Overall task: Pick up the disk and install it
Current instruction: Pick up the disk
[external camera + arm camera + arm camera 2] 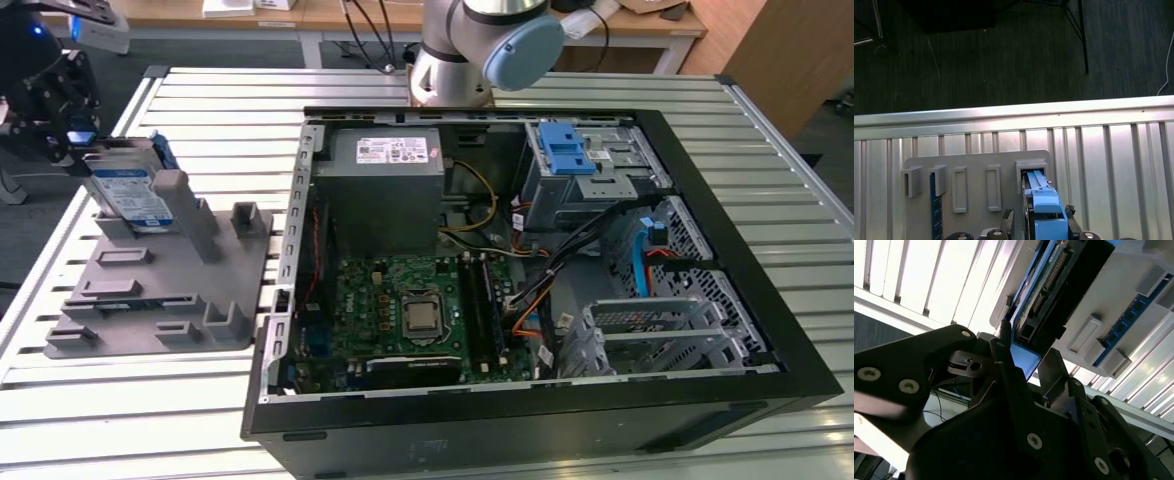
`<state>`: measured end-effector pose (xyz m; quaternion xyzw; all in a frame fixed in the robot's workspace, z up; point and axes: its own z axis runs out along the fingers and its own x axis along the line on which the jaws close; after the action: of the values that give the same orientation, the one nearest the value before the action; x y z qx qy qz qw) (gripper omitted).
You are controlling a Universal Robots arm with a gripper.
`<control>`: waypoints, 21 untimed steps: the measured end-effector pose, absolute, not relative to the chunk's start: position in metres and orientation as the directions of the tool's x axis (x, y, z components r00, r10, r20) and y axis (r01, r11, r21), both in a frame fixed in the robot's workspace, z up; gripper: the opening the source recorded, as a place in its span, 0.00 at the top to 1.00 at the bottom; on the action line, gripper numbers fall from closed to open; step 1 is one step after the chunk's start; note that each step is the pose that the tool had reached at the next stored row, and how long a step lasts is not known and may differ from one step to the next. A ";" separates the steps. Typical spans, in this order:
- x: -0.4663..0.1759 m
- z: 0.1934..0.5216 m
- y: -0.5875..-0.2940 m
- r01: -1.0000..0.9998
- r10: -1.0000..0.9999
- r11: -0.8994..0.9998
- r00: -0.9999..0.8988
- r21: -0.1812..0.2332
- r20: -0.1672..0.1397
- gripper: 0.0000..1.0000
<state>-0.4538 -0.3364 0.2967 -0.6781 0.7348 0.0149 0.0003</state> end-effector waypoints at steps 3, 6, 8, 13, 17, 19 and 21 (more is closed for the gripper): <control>-0.454 0.296 -0.336 -0.997 -0.997 0.080 -0.080 0.021 -0.021 0.51; -0.454 0.295 -0.336 -0.997 -0.997 0.080 -0.080 0.021 -0.021 0.60; -0.454 0.294 -0.336 -0.997 -0.997 0.080 -0.080 0.021 -0.021 0.60; -0.454 0.293 -0.336 -0.997 -0.997 0.080 -0.080 0.022 -0.021 0.63; -0.454 0.293 -0.336 -0.997 -0.997 0.080 -0.080 0.021 -0.021 0.63; -0.454 0.293 -0.336 -0.997 -0.997 0.079 -0.080 0.021 -0.021 0.63; -0.454 0.293 -0.336 -0.997 -0.997 0.069 -0.070 0.021 -0.021 0.63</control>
<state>-0.4539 -0.3364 0.2933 -0.6821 0.7312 0.0149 0.0003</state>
